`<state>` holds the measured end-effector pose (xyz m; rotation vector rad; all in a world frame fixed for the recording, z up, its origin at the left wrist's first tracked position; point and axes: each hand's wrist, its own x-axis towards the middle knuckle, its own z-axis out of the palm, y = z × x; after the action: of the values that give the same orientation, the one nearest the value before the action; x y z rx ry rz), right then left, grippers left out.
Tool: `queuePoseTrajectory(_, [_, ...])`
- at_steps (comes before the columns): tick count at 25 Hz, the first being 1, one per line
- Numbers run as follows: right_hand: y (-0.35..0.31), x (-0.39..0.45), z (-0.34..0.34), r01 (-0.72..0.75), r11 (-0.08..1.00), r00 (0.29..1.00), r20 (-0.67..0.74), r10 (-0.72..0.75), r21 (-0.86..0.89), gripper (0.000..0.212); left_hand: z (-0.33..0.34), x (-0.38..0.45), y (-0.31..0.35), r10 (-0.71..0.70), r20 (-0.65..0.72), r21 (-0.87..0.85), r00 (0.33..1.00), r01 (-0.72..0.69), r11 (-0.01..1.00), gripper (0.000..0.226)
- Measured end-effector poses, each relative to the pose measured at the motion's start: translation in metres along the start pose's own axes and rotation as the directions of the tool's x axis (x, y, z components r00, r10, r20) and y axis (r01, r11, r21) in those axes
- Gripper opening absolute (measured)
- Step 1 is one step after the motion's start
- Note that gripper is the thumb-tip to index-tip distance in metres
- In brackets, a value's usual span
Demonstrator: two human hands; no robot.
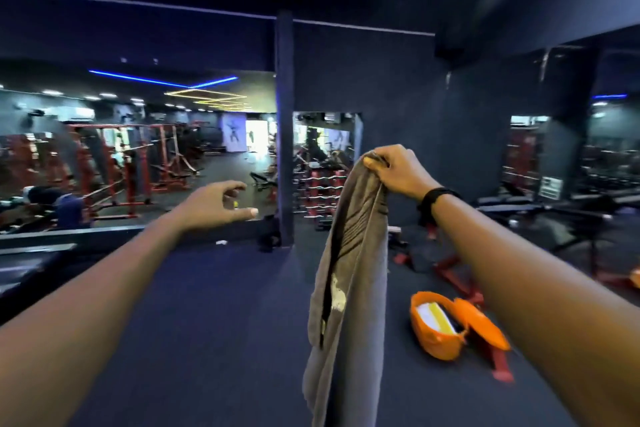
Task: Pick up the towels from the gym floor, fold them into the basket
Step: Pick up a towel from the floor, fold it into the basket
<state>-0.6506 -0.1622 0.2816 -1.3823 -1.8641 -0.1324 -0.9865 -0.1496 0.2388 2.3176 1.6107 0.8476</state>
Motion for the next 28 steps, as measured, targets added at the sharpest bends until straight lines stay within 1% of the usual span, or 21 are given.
queuePoseTrajectory(2, [0.048, -0.013, -0.03, -0.051, 0.998, 0.999, -0.01, 0.051, -0.034, 0.027, 0.039, 0.027, 0.039, 0.063, 0.033, -0.029, 0.997, -0.062, 0.998, 0.082])
queuePoseTrajectory(5, [0.115, -0.036, -0.07, -0.129, 0.987, 0.991, -0.057, 0.124, -0.092, 0.024, 0.098, 0.069, 0.092, 0.126, 0.087, -0.056, 0.988, -0.121, 0.991, 0.069])
queuePoseTrajectory(7, [0.158, -0.051, -0.089, -0.19, 0.976, 0.98, -0.085, 0.182, -0.11, 0.023, 0.133, 0.094, 0.117, 0.167, 0.127, -0.086, 0.978, -0.157, 0.984, 0.068])
queuePoseTrajectory(11, [0.252, -0.077, -0.121, -0.339, 0.925, 0.939, -0.123, 0.321, -0.174, 0.023, 0.212, 0.151, 0.162, 0.241, 0.204, -0.177, 0.949, -0.206, 0.962, 0.071])
queuePoseTrajectory(14, [0.307, -0.083, -0.14, -0.427, 0.878, 0.903, -0.151, 0.402, -0.216, 0.024, 0.266, 0.203, 0.192, 0.298, 0.248, -0.218, 0.922, -0.247, 0.944, 0.07])
queuePoseTrajectory(16, [0.342, -0.079, -0.15, -0.463, 0.855, 0.885, -0.163, 0.435, -0.233, 0.024, 0.3, 0.243, 0.21, 0.344, 0.258, -0.238, 0.903, -0.286, 0.928, 0.07])
queuePoseTrajectory(18, [0.384, -0.067, -0.16, -0.51, 0.818, 0.86, -0.175, 0.48, -0.265, 0.03, 0.333, 0.292, 0.234, 0.39, 0.273, -0.246, 0.879, -0.329, 0.912, 0.071])
queuePoseTrajectory(21, [0.446, -0.04, -0.174, -0.573, 0.766, 0.819, -0.17, 0.548, -0.292, 0.024, 0.372, 0.362, 0.27, 0.433, 0.32, -0.272, 0.843, -0.356, 0.894, 0.07])
queuePoseTrajectory(24, [0.486, -0.013, -0.182, -0.584, 0.755, 0.811, -0.177, 0.557, -0.298, 0.025, 0.403, 0.416, 0.299, 0.472, 0.318, -0.298, 0.822, -0.385, 0.873, 0.07])
queuePoseTrajectory(28, [0.544, 0.024, -0.172, -0.561, 0.779, 0.827, -0.158, 0.539, -0.281, 0.02, 0.45, 0.468, 0.329, 0.508, 0.35, -0.304, 0.787, -0.418, 0.856, 0.068])
